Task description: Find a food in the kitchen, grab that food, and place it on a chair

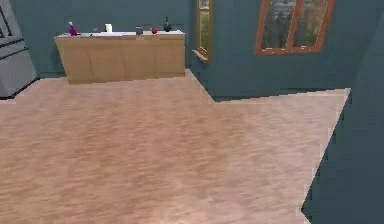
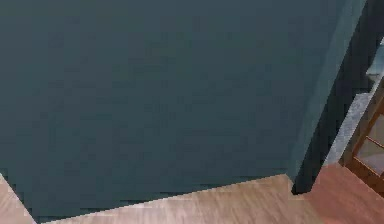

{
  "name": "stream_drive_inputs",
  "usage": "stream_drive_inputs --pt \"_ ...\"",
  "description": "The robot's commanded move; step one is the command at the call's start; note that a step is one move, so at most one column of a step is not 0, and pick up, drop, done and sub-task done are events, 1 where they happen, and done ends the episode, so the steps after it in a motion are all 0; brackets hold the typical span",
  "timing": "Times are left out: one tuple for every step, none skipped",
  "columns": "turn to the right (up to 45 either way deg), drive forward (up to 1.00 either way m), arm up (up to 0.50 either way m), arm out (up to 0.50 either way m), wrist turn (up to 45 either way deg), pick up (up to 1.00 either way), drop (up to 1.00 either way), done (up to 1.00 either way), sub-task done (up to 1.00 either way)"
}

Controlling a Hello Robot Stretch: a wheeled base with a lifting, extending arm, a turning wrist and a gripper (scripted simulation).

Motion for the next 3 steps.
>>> stream_drive_inputs --pt "-15.0 0.00 0.00 0.00 0.0 0.00 0.00 0.00 0.00" --pt "0.0 0.20 0.00 0.00 0.0 0.00 0.00 0.00 0.00" --pt "-42.0 0.00 0.00 0.00 0.0 0.00 0.00 0.00 0.00"
